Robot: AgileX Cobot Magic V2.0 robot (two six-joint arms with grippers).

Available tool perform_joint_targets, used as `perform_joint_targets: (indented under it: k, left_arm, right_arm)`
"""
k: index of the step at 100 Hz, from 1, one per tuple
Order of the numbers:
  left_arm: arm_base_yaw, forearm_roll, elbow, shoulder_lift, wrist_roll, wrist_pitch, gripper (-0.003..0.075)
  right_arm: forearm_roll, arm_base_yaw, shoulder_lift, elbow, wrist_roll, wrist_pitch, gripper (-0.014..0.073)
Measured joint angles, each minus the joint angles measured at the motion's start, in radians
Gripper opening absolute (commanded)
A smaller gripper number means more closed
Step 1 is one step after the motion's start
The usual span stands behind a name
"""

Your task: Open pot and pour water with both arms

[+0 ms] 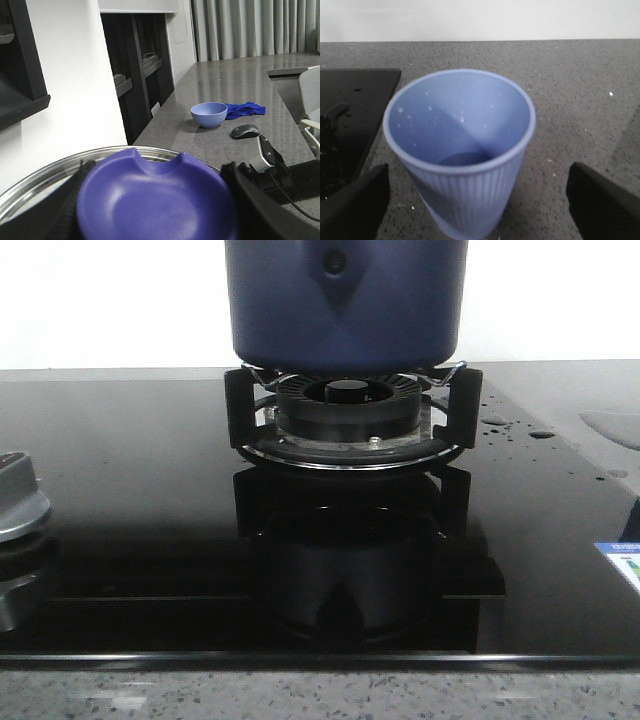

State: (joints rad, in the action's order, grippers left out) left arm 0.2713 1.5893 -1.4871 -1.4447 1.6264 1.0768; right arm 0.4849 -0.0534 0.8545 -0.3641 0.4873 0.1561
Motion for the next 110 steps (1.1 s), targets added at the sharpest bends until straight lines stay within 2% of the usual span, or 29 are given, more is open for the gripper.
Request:
perform_joint_targets:
  k: [26, 60, 72, 79, 91, 101, 110]
  left_arm:
    - [0.0, 0.0, 0.0, 0.0, 0.0, 0.002, 0.0229]
    - [0.0, 0.0, 0.0, 0.0, 0.0, 0.003, 0.0229]
    - [0.0, 0.0, 0.0, 0.0, 0.0, 0.003, 0.0229]
    - [0.0, 0.0, 0.0, 0.0, 0.0, 0.003, 0.0229]
    - [0.0, -0.006, 0.0, 0.0, 0.0, 0.003, 0.0229]
    - [0.0, -0.008, 0.0, 0.0, 0.0, 0.003, 0.0229]
    - [0.0, -0.008, 0.0, 0.0, 0.0, 0.006, 0.0229]
  right_arm:
    - [0.003, 0.088, 0.11, 0.0, -0.018, 0.168, 0.0647]
    - [0.009, 0.091, 0.312, 0.0, -0.143, 0.379, 0.0647]
    - [-0.028, 0.091, 0.373, 0.0, -0.192, 0.425, 0.0642]
    - [-0.074, 0.091, 0.397, 0.0, -0.237, 0.446, 0.0596]
    - [-0.144, 0.091, 0.425, 0.0, -0.312, 0.473, 0.0449]
    - [-0.17, 0.091, 0.433, 0.0, -0.337, 0.494, 0.0311]
    - [-0.179, 0.091, 0.437, 0.0, -0.343, 0.502, 0.0241]
